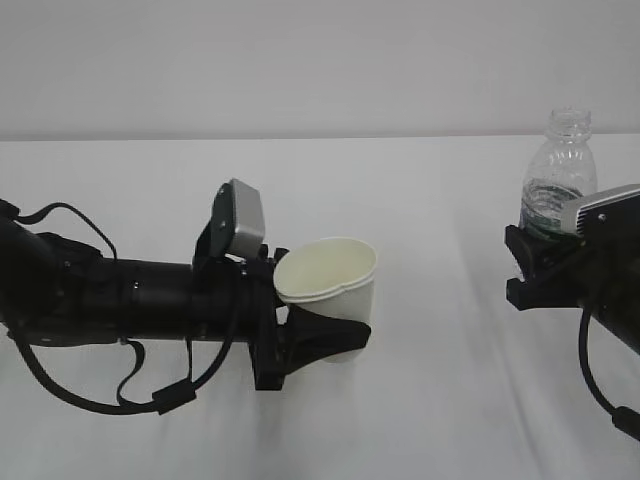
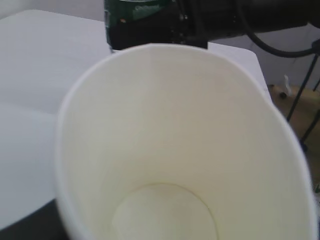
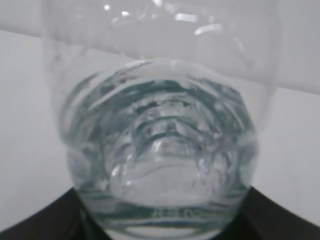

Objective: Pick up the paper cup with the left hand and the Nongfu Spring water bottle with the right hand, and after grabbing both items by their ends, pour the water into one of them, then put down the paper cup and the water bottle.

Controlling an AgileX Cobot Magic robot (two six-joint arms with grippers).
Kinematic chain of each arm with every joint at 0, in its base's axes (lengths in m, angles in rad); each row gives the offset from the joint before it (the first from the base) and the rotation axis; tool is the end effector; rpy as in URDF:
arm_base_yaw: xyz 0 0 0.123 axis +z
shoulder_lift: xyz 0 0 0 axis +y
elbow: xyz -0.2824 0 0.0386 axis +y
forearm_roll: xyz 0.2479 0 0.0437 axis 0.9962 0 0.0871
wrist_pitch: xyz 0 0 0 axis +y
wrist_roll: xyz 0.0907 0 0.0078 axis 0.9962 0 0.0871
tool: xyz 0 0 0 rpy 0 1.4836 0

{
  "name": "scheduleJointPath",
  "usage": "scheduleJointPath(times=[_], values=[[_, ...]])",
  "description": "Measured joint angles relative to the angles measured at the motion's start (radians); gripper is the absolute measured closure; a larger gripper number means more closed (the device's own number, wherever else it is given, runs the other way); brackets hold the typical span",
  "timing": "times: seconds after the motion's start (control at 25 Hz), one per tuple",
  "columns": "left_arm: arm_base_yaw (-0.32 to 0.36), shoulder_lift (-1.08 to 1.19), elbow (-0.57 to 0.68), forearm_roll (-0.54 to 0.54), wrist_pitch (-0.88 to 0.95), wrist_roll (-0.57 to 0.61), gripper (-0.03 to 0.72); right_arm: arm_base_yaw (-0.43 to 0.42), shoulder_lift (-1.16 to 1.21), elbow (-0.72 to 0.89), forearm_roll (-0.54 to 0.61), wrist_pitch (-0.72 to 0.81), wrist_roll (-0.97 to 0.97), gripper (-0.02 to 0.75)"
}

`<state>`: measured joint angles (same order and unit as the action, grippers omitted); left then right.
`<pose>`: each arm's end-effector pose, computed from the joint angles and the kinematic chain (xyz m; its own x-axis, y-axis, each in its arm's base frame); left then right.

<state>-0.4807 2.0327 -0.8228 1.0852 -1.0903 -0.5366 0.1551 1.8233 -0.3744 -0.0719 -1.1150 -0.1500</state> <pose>0.2694 -0.2210 0.1204 -0.1646 0.2130 -0.9631 0.9755 0.1793 -0.1270 0.2653 0.0474 0.1237 -0.1993 -0.2137 -0.9564 -0.2562 0.9534 -0.1596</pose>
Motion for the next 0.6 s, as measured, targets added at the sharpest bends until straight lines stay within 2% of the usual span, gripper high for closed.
scheduleJointPath(times=[0.16,0.6], values=[[-0.044,0.0,-0.006,0.002,0.026,-0.004,0.241,0.0,0.0,0.0,-0.001,0.0,-0.002,0.34],[-0.047,0.0,-0.015,-0.037,0.044,-0.004,0.241,0.0,-0.095,0.061,-0.036,0.0,-0.003,0.34]])
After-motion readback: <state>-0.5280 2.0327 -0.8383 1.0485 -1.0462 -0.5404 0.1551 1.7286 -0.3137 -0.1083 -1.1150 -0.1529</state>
